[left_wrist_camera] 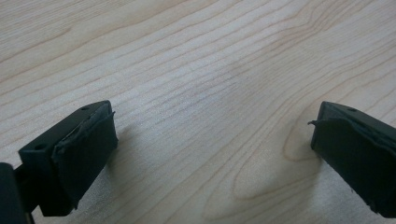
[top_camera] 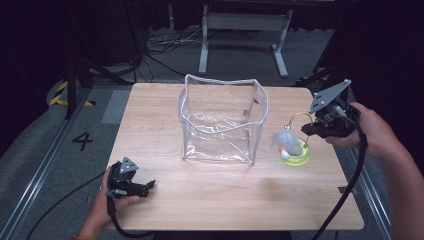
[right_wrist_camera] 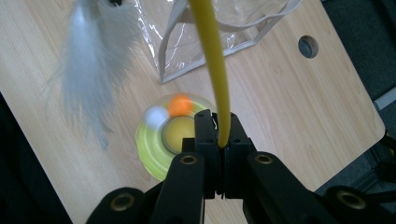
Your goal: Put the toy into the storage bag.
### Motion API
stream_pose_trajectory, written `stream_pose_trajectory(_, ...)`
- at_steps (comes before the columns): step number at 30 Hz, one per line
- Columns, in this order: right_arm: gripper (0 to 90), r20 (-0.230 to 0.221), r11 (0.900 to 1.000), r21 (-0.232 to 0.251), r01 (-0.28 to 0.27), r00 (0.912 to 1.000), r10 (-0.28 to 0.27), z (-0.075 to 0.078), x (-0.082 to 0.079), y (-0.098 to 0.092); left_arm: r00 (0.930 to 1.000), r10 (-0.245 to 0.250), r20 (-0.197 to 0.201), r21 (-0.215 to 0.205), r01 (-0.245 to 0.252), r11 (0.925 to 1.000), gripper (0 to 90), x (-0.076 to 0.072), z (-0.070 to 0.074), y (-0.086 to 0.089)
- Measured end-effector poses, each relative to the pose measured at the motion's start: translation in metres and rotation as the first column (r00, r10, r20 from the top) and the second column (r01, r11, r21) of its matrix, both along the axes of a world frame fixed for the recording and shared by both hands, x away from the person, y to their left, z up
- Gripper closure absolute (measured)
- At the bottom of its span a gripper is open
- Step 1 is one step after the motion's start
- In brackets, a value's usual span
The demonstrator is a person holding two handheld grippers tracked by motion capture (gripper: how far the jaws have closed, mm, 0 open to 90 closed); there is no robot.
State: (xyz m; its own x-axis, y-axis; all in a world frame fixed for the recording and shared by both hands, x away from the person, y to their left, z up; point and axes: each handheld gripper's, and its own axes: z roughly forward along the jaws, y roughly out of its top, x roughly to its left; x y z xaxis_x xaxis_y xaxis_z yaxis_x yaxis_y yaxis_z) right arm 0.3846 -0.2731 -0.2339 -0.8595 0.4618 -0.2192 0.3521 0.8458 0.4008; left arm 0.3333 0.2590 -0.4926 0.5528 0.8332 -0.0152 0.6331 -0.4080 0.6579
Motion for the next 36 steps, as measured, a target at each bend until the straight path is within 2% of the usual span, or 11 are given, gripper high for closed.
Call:
stream_pose_trajectory(5, 88.5, 0.016, 1.0, 0.006, 0.01, 0.9998, -0.01, 0.008, 0.007, 0.0, 1.0, 0.001, -0.001, -0.001, -0.001, 1.0, 0.6, 0.0, 0.0, 0.0)
stream_pose_trajectory(9, 88.4, 0.033, 1.0, -0.017, 0.013, 0.9994, -0.012, 0.013, 0.012, 0.003, 1.0, -0.001, -0.001, -0.001, 0.001, 1.0, 0.6, 0.0, 0.0, 0.0)
stream_pose_trajectory(17, 88.5, 0.055, 0.999, -0.02, 0.036, 0.9979, -0.035, 0.025, 0.021, 0.0, 1.0, 0.0, -0.001, -0.001, 0.0, 1.0, 0.6, 0.0, 0.0, 0.0)
stream_pose_trajectory(23, 88.5, 0.08, 0.999, -0.003, 0.046, 0.9958, -0.046, 0.039, 0.025, -0.002, 1.0, 0.001, -0.001, -0.002, -0.001, 1.0, 0.6, 0.0, 0.0, 0.0)
stream_pose_trajectory(29, 88.5, 0.105, 0.997, 0.04, 0.061, 0.9924, -0.065, 0.057, 0.027, -0.004, 0.9999, 0.011, -0.002, -0.005, -0.011, 0.9999, 0.8, -0.002, 0.0, 0.0)
stream_pose_trajectory(36, 88.4, 0.12, 0.997, 0.037, 0.071, 0.9899, -0.075, 0.069, 0.034, -0.001, 0.9999, 0.011, -0.002, -0.005, -0.011, 0.9999, 0.8, -0.002, 0.0, 0.0)
